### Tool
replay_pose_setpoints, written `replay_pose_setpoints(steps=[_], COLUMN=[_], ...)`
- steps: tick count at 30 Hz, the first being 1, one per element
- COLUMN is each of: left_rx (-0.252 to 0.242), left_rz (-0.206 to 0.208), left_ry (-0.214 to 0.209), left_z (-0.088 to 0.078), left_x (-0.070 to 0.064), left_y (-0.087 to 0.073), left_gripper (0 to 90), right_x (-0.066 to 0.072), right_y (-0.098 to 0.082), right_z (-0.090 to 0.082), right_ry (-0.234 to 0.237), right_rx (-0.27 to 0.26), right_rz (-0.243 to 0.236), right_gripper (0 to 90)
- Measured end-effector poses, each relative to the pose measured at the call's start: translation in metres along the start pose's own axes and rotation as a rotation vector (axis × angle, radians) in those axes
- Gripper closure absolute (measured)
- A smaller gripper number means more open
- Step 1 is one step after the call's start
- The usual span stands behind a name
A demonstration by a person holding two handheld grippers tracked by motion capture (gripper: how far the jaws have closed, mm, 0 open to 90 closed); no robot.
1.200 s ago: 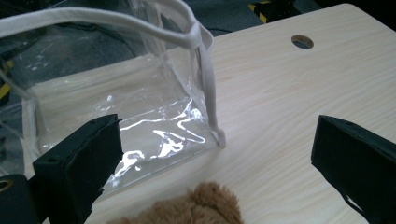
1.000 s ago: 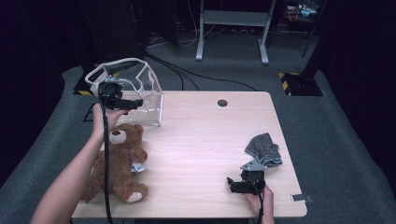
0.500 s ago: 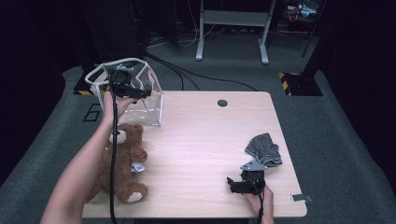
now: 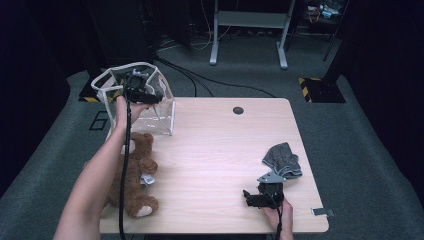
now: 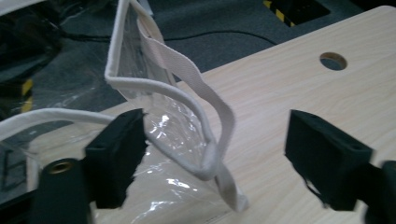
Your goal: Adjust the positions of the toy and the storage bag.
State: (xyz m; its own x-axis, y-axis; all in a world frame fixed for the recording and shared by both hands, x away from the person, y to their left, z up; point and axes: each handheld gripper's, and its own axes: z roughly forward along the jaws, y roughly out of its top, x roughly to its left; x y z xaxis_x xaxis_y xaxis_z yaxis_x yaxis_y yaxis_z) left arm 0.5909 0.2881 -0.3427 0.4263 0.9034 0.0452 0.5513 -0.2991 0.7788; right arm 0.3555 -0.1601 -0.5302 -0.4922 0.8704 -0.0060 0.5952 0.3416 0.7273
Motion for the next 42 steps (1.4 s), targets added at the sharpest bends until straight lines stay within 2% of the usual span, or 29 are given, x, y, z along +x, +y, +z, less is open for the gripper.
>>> replay_pose_setpoints(steps=[2, 6, 8, 11, 13, 14, 16, 17, 19, 24, 28, 37, 42], left_rx=[-0.018, -0.05, -0.041, 0.004, 0.015, 0.021, 0.044, 0.049, 0.06, 0.055, 0.048, 0.039, 0.034], left_rz=[-0.001, -0.001, 0.008, 0.028, 0.03, 0.024, 0.026, 0.021, 0.019, 0.026, 0.025, 0.083, 0.09], left_ry=[0.016, 0.023, 0.021, 0.001, 0.009, 0.002, 0.031, 0.032, 0.025, 0.032, 0.022, -0.016, -0.028], left_z=[0.0, -0.003, -0.002, 0.004, 0.007, 0.009, 0.012, 0.012, 0.014, 0.013, 0.013, 0.016, 0.018], left_x=[0.001, 0.001, -0.001, -0.003, -0.005, -0.006, -0.008, -0.008, -0.007, -0.003, -0.003, -0.017, -0.02], left_y=[0.0, 0.001, 0.002, 0.002, 0.001, 0.0, -0.001, -0.001, -0.003, -0.004, -0.004, 0.002, 0.003], left_gripper=[31.3, 30.6, 30.1, 29.2, 30.9, 33.4, 43.2, 46.6, 58.8, 81.1, 83.5, 84.1, 84.1], right_x=[0.0, 0.0, 0.0, 0.0, 0.0, 0.0, 0.0, 0.0, 0.0, 0.0, 0.0, 0.0, 0.0], right_y=[0.0, 0.0, 0.0, 0.0, 0.0, 0.0, 0.0, 0.0, 0.0, 0.0, 0.0, 0.0, 0.0], right_z=[0.0, 0.0, 0.0, 0.0, 0.0, 0.0, 0.0, 0.0, 0.0, 0.0, 0.0, 0.0, 0.0], right_ry=[0.0, 0.0, 0.0, 0.001, 0.001, 0.001, 0.0, 0.001, 0.001, 0.0, 0.001, 0.001, 0.0], right_rx=[0.001, 0.001, 0.0, 0.001, 0.001, 0.001, 0.001, 0.001, 0.001, 0.0, 0.001, 0.001, 0.001], right_rz=[0.002, 0.002, 0.001, 0.002, 0.002, 0.002, 0.002, 0.003, 0.002, 0.001, 0.002, 0.003, 0.002], right_gripper=[6.7, 6.8, 6.8, 6.7, 6.7, 6.8, 6.8, 6.8, 6.8, 6.8, 6.8, 6.8, 6.8])
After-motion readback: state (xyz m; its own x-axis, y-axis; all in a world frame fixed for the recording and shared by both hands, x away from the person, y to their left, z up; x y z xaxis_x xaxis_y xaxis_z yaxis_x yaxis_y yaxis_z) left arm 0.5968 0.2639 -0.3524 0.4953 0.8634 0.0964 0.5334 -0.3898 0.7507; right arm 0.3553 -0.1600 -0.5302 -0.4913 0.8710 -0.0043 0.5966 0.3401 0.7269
